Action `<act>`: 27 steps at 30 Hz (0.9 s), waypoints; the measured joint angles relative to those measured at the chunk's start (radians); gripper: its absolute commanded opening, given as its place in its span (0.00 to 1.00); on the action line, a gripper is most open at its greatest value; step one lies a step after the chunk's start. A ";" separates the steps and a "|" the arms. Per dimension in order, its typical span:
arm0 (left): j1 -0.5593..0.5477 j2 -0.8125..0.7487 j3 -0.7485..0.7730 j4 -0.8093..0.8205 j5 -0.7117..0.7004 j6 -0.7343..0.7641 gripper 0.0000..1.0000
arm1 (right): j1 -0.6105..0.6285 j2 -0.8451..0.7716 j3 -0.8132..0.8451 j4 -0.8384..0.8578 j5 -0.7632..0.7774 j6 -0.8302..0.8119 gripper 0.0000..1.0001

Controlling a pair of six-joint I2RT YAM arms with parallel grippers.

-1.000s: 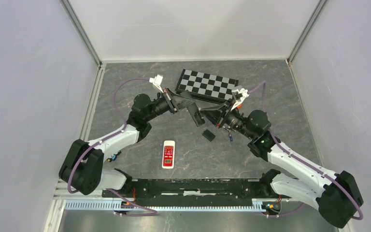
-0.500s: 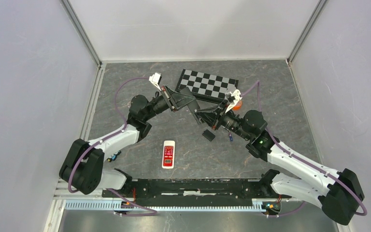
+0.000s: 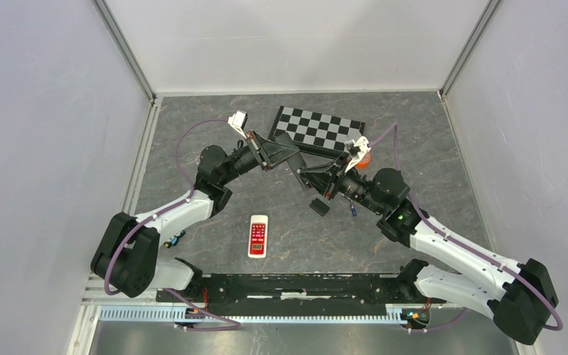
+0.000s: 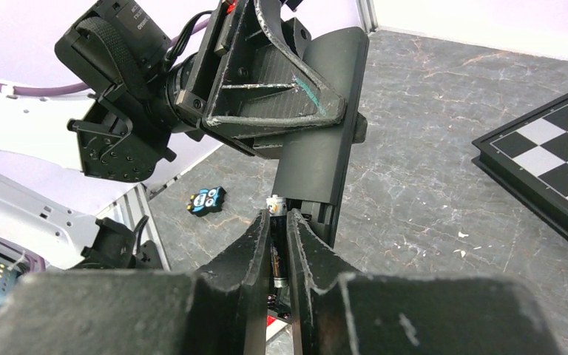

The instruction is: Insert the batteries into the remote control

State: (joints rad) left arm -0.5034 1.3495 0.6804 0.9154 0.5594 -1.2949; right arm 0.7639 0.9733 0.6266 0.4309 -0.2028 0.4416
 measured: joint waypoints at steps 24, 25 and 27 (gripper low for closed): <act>0.000 0.013 0.000 -0.001 -0.042 -0.035 0.02 | 0.000 -0.025 0.000 -0.045 0.079 0.189 0.36; 0.000 0.013 0.000 -0.001 -0.043 -0.035 0.02 | 0.000 -0.032 0.000 -0.052 0.084 0.190 0.37; 0.000 0.013 0.000 -0.002 -0.046 -0.034 0.02 | 0.000 -0.043 0.001 -0.064 0.093 0.190 0.42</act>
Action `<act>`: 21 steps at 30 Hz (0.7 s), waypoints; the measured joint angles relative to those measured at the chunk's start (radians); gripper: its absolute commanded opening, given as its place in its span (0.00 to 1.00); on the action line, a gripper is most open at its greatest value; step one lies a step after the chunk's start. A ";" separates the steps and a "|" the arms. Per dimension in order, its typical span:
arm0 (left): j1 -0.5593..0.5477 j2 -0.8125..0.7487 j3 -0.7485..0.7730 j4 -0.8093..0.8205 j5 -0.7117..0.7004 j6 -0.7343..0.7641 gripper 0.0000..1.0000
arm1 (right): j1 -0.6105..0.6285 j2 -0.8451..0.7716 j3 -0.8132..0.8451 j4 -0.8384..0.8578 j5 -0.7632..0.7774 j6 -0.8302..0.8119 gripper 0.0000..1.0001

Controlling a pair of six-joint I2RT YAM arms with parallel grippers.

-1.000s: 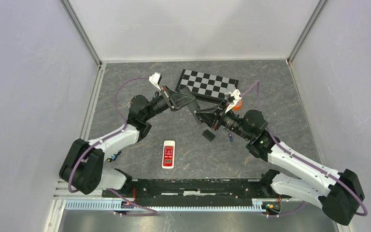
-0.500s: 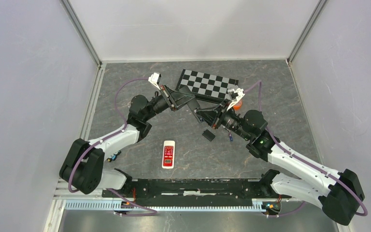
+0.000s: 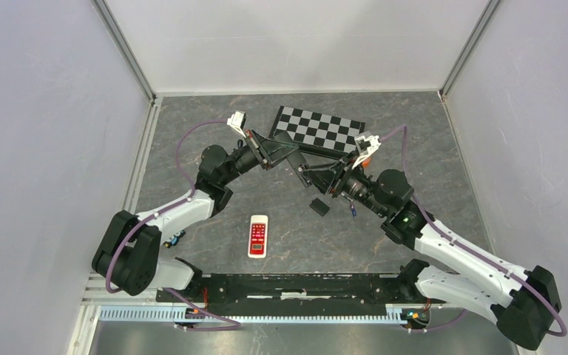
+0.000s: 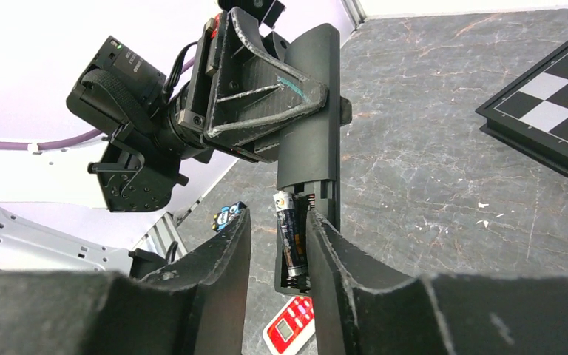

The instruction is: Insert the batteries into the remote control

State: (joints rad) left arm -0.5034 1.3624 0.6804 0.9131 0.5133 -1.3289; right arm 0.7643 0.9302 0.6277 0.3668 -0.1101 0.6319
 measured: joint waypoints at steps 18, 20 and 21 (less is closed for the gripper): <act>0.000 -0.001 0.000 -0.027 -0.023 0.089 0.02 | -0.001 -0.005 0.086 -0.267 0.155 0.293 0.98; 0.000 -0.001 0.000 -0.029 -0.024 0.092 0.02 | -0.001 0.013 0.058 -0.244 0.142 0.343 0.98; 0.000 -0.001 0.000 -0.029 -0.025 0.093 0.02 | -0.001 0.023 0.047 -0.233 0.136 0.366 0.98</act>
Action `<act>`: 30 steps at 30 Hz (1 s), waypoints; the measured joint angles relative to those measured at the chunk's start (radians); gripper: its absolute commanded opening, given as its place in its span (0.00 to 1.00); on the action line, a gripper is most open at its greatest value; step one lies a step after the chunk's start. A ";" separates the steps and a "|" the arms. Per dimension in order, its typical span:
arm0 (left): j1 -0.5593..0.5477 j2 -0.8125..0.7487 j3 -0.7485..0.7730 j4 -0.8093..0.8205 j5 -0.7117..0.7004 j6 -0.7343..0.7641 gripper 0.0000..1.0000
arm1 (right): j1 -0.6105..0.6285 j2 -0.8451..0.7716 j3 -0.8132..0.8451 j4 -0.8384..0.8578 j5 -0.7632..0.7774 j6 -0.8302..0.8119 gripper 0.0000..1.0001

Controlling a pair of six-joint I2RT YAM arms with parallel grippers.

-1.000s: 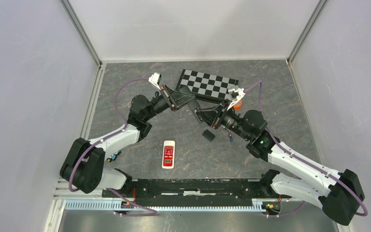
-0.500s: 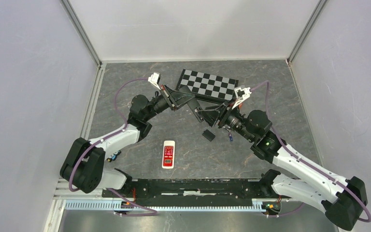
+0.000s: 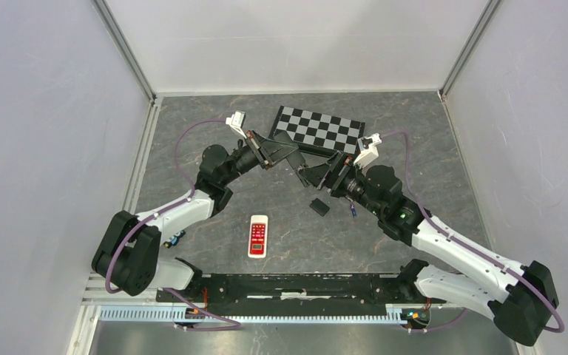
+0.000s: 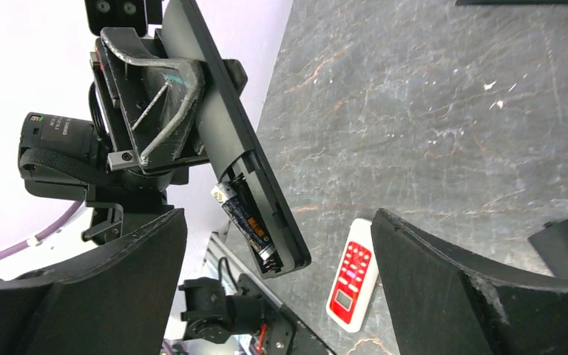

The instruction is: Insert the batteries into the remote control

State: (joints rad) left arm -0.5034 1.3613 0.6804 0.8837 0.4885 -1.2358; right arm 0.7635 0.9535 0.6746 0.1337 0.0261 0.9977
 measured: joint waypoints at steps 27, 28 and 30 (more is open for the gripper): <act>0.000 -0.001 0.001 0.012 0.026 0.005 0.02 | 0.000 0.116 -0.089 0.336 -0.106 0.298 0.59; 0.000 -0.001 0.001 0.015 0.031 0.005 0.02 | 0.000 0.116 -0.092 0.341 -0.106 0.303 0.58; 0.000 -0.001 0.001 0.023 0.037 0.005 0.02 | 0.000 0.118 -0.101 0.357 -0.109 0.313 0.56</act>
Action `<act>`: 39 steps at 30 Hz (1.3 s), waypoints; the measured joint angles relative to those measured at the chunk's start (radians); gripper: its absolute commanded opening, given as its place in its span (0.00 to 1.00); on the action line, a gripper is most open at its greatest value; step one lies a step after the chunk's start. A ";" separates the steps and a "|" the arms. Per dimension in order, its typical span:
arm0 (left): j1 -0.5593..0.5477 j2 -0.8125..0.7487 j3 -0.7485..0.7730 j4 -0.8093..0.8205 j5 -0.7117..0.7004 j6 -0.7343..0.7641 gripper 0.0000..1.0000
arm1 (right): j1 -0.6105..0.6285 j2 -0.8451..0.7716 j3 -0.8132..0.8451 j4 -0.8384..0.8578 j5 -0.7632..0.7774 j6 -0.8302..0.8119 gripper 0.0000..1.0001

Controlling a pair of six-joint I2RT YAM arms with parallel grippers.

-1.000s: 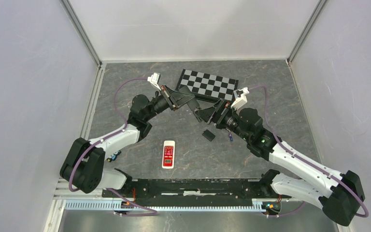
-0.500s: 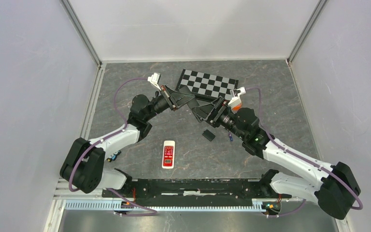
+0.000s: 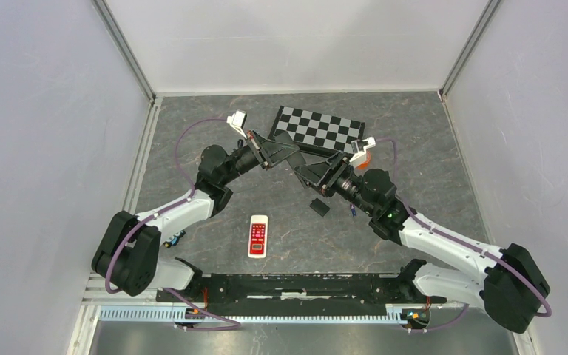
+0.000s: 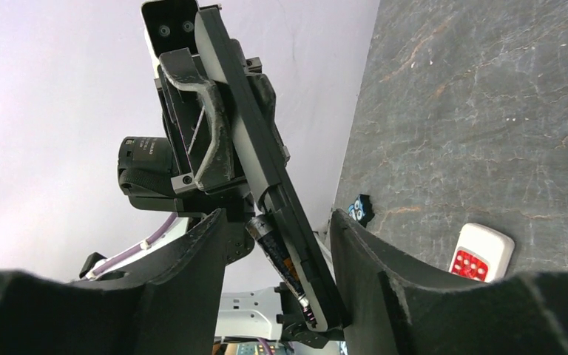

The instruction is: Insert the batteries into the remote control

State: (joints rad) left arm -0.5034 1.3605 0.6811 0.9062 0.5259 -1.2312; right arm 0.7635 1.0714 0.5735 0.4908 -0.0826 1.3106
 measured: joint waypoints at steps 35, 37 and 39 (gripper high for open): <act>0.003 -0.014 0.022 -0.079 0.000 0.038 0.02 | -0.074 -0.074 -0.039 0.006 -0.037 -0.171 0.90; 0.003 -0.026 0.050 -0.193 -0.002 0.106 0.02 | -0.093 -0.109 -0.039 -0.045 -0.031 -0.245 0.87; 0.003 -0.031 0.091 -0.324 -0.010 0.181 0.02 | -0.108 -0.143 -0.038 -0.122 -0.013 -0.362 0.82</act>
State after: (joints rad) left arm -0.5007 1.3300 0.7719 0.5823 0.5163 -1.0500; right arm 0.6556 0.9279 0.5358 0.3687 -0.0952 0.9485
